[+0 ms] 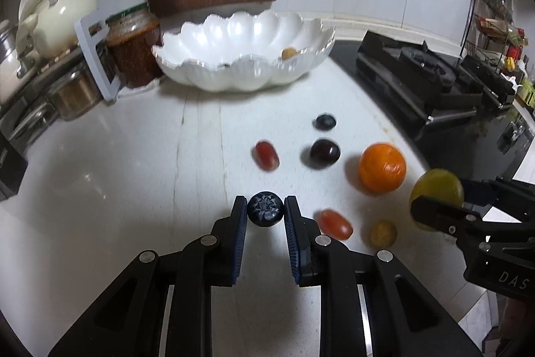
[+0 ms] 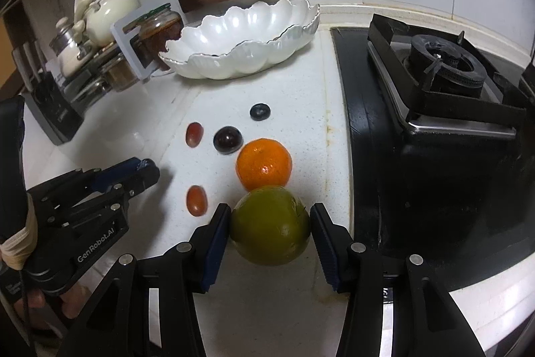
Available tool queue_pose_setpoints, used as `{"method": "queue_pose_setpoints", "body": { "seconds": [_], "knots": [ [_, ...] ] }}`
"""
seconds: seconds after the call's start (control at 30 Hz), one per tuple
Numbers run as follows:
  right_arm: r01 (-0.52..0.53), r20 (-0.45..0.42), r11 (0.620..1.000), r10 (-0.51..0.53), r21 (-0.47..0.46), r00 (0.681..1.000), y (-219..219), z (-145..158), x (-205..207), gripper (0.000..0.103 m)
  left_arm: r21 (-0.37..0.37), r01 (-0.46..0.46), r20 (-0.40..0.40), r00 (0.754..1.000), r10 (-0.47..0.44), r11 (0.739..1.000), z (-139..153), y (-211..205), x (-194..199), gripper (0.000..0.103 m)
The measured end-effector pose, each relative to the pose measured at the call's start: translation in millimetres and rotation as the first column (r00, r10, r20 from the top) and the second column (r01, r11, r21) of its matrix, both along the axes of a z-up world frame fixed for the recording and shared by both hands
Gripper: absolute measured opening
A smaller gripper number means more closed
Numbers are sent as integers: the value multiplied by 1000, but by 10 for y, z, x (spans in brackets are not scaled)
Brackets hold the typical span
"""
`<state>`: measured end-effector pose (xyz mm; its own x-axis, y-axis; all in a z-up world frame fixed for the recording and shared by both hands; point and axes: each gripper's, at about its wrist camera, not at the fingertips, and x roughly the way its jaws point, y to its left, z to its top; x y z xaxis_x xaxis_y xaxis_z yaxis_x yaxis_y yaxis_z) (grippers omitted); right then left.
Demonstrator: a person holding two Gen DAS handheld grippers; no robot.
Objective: Organize fruits
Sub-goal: 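Lift and carry the blueberry and green citrus over the white bowl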
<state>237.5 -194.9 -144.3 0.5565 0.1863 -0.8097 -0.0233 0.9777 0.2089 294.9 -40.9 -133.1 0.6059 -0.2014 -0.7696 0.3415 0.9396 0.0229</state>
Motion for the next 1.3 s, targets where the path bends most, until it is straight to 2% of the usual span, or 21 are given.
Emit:
{"method": "queue_pose_setpoints", "body": {
  "seconds": [0.23, 0.5, 0.93, 1.3],
  "knots": [
    [9, 73, 1000, -7, -17, 997, 21, 249, 52, 50, -44, 7, 23, 1000, -6, 999, 184, -10, 82, 23],
    [-27, 180, 999, 30, -21, 983, -19, 530, 258, 50, -86, -59, 63, 996, 65, 995, 466, 16, 161, 23],
    [-75, 318, 997, 72, -3, 945, -106, 917, 586, 50, -104, -143, 189, 969, 161, 984, 951, 9, 254, 23],
    [-72, 397, 997, 75, -22, 915, -61, 1185, 970, 50, -127, -166, 240, 951, 193, 978, 1179, 29, 558, 23]
  ]
}}
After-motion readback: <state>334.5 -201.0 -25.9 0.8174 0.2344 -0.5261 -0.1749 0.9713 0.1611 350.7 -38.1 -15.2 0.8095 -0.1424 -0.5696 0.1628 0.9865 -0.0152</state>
